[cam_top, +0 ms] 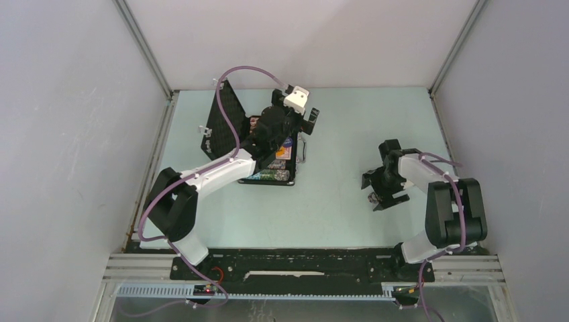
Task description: Pack up texas hold em set
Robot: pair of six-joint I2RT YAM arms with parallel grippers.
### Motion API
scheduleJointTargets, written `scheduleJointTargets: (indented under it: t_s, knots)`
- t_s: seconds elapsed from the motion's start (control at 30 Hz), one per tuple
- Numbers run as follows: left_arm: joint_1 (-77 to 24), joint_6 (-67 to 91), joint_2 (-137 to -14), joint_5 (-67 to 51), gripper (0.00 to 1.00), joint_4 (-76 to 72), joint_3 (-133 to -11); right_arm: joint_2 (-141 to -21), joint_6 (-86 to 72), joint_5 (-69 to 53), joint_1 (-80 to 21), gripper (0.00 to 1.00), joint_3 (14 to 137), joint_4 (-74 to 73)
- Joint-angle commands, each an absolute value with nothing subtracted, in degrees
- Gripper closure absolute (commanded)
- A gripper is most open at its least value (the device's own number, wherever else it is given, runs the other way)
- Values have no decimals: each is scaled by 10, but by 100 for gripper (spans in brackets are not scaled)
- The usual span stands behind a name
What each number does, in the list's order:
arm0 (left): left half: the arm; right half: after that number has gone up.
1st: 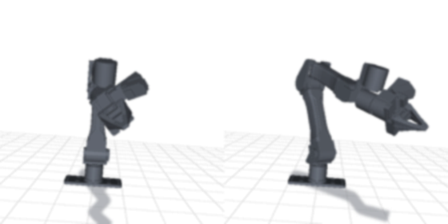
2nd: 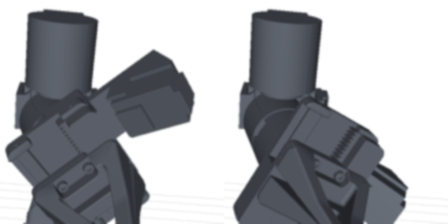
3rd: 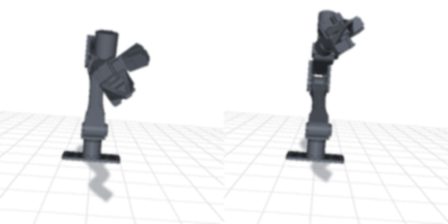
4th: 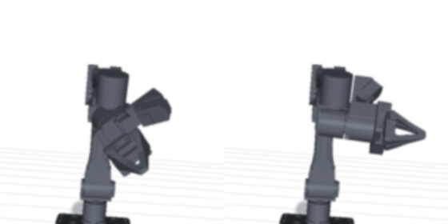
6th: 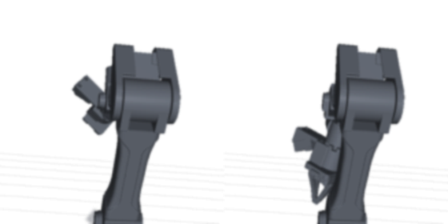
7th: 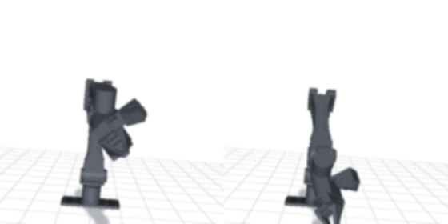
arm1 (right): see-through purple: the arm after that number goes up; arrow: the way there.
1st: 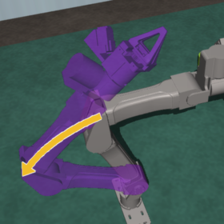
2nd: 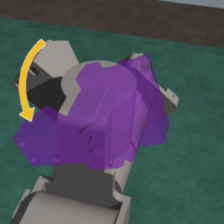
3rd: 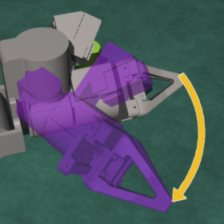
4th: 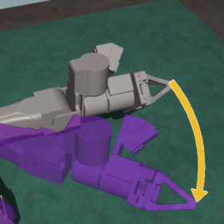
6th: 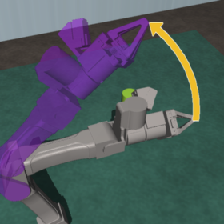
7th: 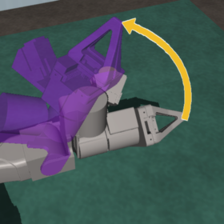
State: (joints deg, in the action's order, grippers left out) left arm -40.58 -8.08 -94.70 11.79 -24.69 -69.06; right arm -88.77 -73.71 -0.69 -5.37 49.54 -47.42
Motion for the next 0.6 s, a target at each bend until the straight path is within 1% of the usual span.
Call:
scheduleJointTargets:
  t_s: [0.0, 0.1, 0.23, 0.3, 0.4, 0.57]
  knots:
    - [-403, -89, -929, 116, 0, -259, -691, -818, -599, 44, -72, 4, 500, -501]
    - [-403, -79, -924, 117, 0, -268, -686, -772, -452, 70, -90, 4, 504, -475]
    - [-403, -73, -921, 116, 0, -281, -678, -709, -294, 46, -118, 4, 505, -443]
    - [-403, -72, -920, 118, 0, -281, -677, -695, -236, 29, -118, 1, 507, -429]
    - [-403, -72, -919, 119, 0, -280, -676, -708, -180, 15, -114, 0, 525, -428]
    - [-402, -72, -920, 113, 0, -281, -675, -800, -139, 22, -112, 1, 586, -464]
